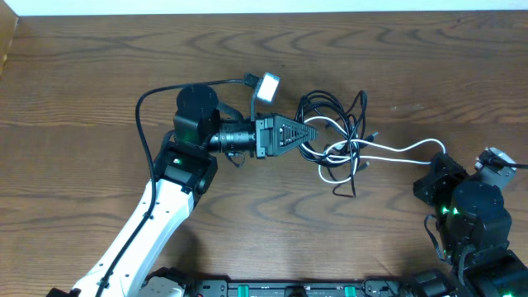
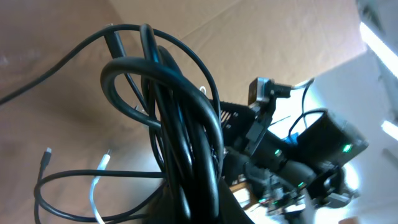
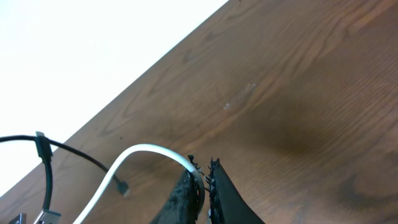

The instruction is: Untangle cables

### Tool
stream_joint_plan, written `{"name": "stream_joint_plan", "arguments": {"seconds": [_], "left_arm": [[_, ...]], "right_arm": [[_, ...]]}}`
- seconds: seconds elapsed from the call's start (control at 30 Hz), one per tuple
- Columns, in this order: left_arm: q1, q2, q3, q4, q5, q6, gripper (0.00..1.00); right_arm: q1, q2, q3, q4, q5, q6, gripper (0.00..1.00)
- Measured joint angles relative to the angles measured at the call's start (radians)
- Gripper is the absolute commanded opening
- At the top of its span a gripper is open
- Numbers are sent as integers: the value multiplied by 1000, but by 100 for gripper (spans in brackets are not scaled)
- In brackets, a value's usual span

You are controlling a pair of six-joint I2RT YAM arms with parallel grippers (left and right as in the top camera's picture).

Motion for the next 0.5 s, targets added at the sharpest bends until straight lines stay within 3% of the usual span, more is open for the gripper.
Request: {"name": "stream_joint_plan", "arguments": {"seconds": [0.3, 0.5], "left_arm": [[-1, 0, 0, -116, -8, 359, 8], [-13, 0, 0, -310, -206, 519, 8]], "right_arm": [[0, -11, 0, -7, 124, -93, 6], [0, -24, 17, -7, 208, -109, 6]]}}
